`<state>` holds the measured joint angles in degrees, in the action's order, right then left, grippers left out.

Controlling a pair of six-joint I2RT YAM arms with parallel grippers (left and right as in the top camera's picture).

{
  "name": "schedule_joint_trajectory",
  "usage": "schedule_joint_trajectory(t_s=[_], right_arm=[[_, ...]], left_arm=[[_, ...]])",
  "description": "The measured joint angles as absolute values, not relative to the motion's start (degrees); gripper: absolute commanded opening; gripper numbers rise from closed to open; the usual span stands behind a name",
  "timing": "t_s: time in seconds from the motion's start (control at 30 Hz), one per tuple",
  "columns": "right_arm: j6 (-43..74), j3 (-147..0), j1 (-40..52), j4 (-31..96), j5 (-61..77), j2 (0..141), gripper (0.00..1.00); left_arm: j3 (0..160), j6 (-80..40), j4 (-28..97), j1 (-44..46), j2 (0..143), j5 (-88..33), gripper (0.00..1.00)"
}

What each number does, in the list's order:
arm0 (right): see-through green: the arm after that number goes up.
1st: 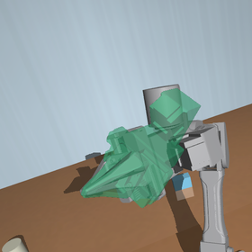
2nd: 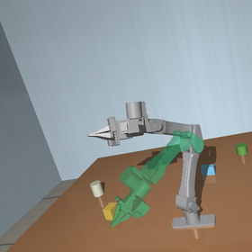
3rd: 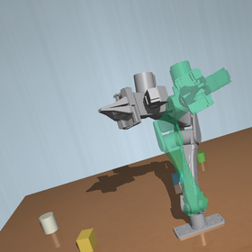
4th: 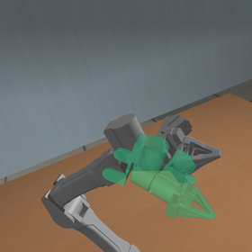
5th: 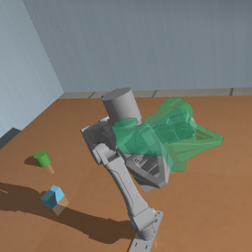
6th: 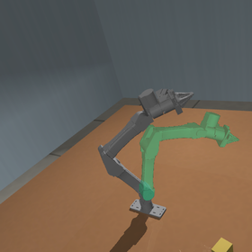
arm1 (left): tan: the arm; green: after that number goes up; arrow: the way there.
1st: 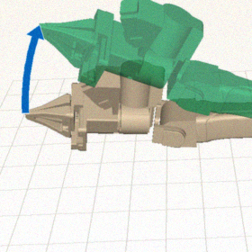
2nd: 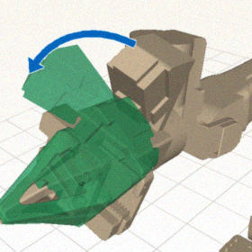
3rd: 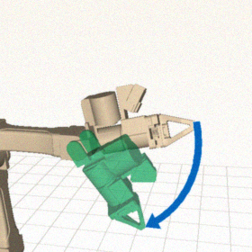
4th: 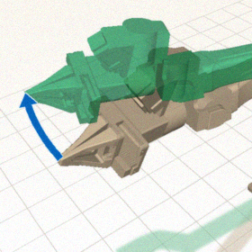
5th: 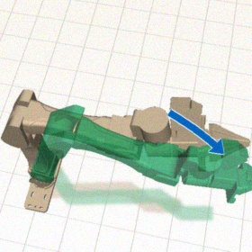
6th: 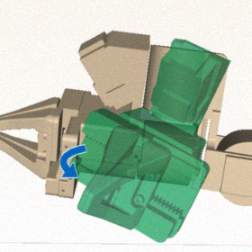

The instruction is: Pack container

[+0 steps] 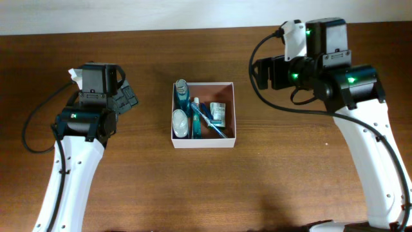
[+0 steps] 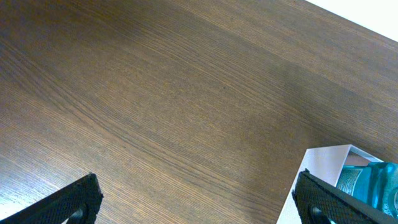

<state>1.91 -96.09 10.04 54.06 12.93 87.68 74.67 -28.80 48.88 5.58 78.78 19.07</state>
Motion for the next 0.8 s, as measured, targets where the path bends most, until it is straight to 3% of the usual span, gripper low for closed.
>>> schedule_joint_trajectory(t_s=[0.47,0.8], right_arm=[[1.65,-96.09,9.87,53.98,10.44,87.70,0.99],[-3.42,-95.39,10.20,44.34,9.37,87.35,0.98]], left_arm=[[74.67,-28.80,48.88,5.58,78.78,19.07,0.99],[74.67,-28.80,48.88,5.58,78.78,19.07,0.99]])
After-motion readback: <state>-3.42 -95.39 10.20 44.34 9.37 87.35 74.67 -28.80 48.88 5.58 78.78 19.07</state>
